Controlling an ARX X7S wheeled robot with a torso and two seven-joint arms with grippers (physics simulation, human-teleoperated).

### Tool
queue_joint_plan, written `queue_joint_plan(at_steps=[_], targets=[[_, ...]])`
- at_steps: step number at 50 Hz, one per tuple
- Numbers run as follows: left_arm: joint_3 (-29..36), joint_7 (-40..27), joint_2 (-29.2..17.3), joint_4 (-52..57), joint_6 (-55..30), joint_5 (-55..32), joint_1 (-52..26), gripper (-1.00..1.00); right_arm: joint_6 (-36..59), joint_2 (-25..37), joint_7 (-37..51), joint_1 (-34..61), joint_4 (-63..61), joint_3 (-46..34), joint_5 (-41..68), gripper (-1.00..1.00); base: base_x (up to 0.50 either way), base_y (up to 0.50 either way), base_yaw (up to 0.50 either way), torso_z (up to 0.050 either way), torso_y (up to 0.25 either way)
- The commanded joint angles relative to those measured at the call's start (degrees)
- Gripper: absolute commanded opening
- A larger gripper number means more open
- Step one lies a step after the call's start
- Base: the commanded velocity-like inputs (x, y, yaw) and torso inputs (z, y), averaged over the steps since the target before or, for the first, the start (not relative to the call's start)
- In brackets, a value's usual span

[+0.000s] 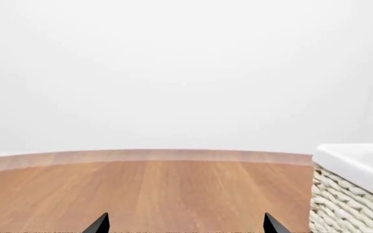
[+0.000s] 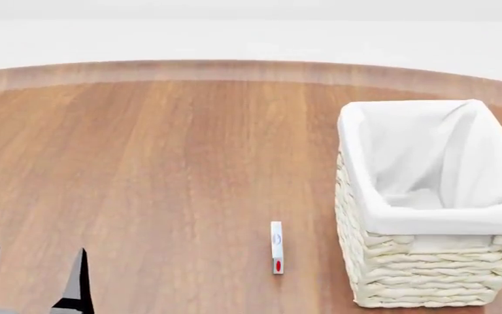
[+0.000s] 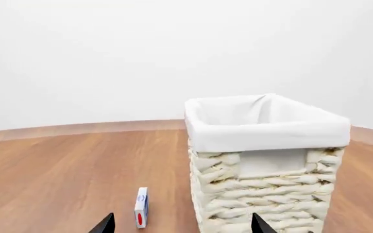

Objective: Pick up the tomato sauce, and put it in the basket.

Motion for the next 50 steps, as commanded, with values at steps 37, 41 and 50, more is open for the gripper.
queue_joint_plan(at_steps=[37,41,50], targets=[[3.26,-2.16,-1.72,-3.48,2.83,-1.15,-0.81,1.00,-22.58,-2.46,1.71,-14.86,18.98,-6.30,-4.18,1.00,0.00,0.00,0.00,0.000,0.000],[3.46,-2.19,-1.76,-4.22,3.49,-1.16,-0.70,1.00,-23.40,-2.42,1.81,-15.36,19.59,-6.77,-4.13,1.00,0.00,0.00,0.00,0.000,0.000],[3.54,-2.56,-2.22,-4.16,3.84,-1.66,-0.52,1.00,-25.25,-2.49,1.86,-14.77,23.40,-7.76,-4.14,1.00,0.00,0.00,0.00,0.000,0.000]])
